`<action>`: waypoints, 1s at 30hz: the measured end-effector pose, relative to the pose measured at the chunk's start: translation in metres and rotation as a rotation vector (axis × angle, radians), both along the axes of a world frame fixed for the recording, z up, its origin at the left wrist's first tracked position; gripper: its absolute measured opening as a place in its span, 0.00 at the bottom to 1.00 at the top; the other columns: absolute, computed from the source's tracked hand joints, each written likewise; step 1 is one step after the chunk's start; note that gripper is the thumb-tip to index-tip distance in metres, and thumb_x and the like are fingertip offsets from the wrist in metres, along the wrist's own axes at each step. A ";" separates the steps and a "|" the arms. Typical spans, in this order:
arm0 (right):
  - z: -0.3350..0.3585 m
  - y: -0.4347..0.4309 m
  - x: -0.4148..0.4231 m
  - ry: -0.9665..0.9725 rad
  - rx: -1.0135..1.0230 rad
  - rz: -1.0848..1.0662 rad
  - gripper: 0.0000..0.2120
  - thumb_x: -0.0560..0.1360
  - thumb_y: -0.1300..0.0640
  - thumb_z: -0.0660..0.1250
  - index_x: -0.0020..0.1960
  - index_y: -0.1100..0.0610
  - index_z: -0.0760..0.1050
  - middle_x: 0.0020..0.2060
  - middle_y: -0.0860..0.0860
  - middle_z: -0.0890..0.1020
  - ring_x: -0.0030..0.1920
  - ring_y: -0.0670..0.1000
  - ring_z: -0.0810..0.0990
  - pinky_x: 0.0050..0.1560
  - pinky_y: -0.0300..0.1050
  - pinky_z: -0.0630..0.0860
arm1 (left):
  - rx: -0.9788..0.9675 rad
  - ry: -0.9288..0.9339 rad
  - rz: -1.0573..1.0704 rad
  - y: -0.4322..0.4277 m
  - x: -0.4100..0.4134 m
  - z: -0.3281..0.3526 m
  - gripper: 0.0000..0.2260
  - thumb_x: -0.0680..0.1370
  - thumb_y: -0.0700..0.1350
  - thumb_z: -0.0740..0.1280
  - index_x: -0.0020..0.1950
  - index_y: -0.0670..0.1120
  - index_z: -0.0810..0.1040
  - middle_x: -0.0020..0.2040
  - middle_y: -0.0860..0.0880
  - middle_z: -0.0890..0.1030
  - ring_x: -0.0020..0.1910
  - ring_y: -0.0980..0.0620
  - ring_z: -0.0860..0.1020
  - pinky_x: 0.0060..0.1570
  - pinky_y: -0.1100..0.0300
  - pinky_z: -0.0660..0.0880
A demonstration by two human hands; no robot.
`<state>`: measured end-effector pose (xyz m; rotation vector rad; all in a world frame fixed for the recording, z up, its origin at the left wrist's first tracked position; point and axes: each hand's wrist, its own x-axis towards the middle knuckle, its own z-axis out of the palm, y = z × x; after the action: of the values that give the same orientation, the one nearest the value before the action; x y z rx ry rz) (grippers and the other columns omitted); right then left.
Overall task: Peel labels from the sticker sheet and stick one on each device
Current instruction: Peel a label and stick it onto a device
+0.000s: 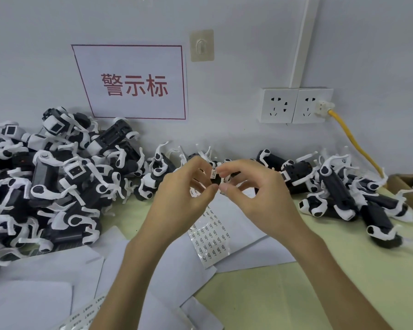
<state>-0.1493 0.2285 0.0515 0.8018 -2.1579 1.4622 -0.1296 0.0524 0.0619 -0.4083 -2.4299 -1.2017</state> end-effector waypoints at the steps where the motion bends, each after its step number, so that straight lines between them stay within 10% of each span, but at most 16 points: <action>1: -0.001 -0.002 0.001 0.008 -0.017 -0.013 0.12 0.74 0.57 0.72 0.55 0.44 0.81 0.48 0.43 0.83 0.46 0.49 0.84 0.47 0.42 0.80 | -0.028 0.017 0.002 -0.001 0.001 0.002 0.10 0.77 0.43 0.73 0.49 0.55 0.74 0.41 0.57 0.83 0.42 0.60 0.83 0.47 0.52 0.80; 7: -0.004 -0.011 0.004 0.021 -0.052 -0.047 0.22 0.75 0.54 0.74 0.66 0.44 0.74 0.50 0.43 0.82 0.45 0.49 0.84 0.46 0.41 0.80 | -0.190 0.065 0.038 -0.006 0.007 0.009 0.05 0.78 0.46 0.71 0.47 0.54 0.75 0.42 0.57 0.82 0.43 0.59 0.82 0.46 0.51 0.79; 12: -0.003 -0.010 0.003 0.081 0.029 -0.106 0.06 0.72 0.63 0.76 0.46 0.53 0.84 0.43 0.44 0.82 0.40 0.47 0.83 0.45 0.39 0.79 | -0.286 0.048 0.035 -0.003 0.010 0.012 0.02 0.79 0.49 0.70 0.48 0.54 0.78 0.42 0.58 0.82 0.45 0.59 0.81 0.52 0.50 0.77; 19: -0.003 -0.008 0.001 0.066 0.059 -0.128 0.07 0.72 0.63 0.76 0.45 0.52 0.81 0.42 0.43 0.81 0.39 0.45 0.82 0.42 0.32 0.76 | -0.317 0.072 0.048 -0.004 0.009 0.010 0.04 0.77 0.48 0.72 0.49 0.56 0.79 0.41 0.60 0.81 0.45 0.59 0.80 0.56 0.47 0.75; 25: 0.002 -0.007 0.004 -0.025 -0.085 -0.099 0.04 0.74 0.59 0.73 0.43 0.51 0.80 0.39 0.43 0.83 0.40 0.49 0.82 0.42 0.42 0.78 | 0.070 -0.029 -0.036 -0.006 0.001 0.003 0.14 0.77 0.48 0.74 0.60 0.56 0.77 0.45 0.58 0.84 0.46 0.59 0.83 0.49 0.58 0.79; 30: 0.011 -0.007 0.009 -0.192 -0.346 0.048 0.04 0.73 0.59 0.74 0.42 0.53 0.82 0.36 0.49 0.84 0.36 0.52 0.81 0.42 0.45 0.78 | 0.340 -0.020 -0.202 -0.008 0.000 0.008 0.02 0.77 0.45 0.74 0.48 0.52 0.85 0.43 0.54 0.87 0.43 0.55 0.85 0.49 0.62 0.79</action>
<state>-0.1403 0.2212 0.0621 0.6130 -1.9419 1.9376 -0.1292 0.0446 0.0698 -0.5468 -2.1801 -1.6767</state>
